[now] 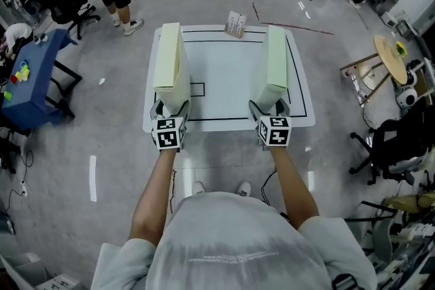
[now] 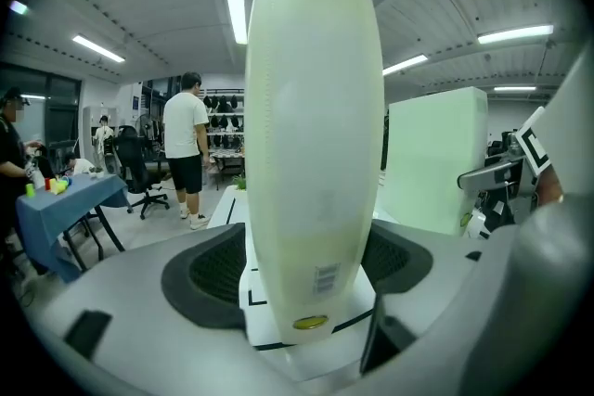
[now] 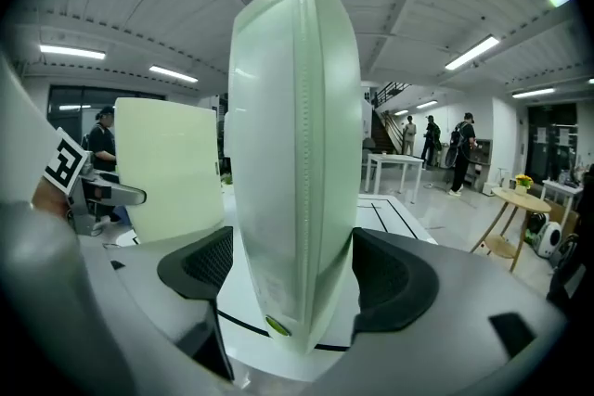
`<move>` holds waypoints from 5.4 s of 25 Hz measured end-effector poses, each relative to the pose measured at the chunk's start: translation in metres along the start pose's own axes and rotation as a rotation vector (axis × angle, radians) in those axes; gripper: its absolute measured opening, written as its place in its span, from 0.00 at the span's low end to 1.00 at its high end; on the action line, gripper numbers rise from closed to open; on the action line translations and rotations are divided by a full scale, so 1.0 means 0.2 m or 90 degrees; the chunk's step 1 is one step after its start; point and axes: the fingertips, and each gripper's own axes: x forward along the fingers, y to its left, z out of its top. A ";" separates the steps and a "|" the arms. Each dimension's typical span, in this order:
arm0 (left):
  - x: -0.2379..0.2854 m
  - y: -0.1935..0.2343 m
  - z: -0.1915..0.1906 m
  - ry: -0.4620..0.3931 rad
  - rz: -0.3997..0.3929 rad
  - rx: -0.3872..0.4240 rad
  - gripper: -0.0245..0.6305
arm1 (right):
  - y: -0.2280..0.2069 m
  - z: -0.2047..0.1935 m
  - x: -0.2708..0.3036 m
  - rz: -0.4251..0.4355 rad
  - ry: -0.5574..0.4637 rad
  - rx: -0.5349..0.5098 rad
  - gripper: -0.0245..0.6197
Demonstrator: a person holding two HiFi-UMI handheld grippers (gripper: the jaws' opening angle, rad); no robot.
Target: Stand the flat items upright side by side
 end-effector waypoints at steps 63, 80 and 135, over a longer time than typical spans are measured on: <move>0.00 -0.90 0.00 0.008 -0.294 0.078 0.57 | 0.41 -0.05 -0.06 0.351 0.042 -0.147 0.60; -0.17 -0.43 0.00 0.005 -0.233 -0.033 0.50 | -0.05 0.12 -0.21 0.291 -0.004 -0.036 0.59; -0.51 -0.55 1.20 -0.243 -0.167 0.193 0.07 | 0.01 1.12 -0.61 0.104 -0.232 -0.239 0.08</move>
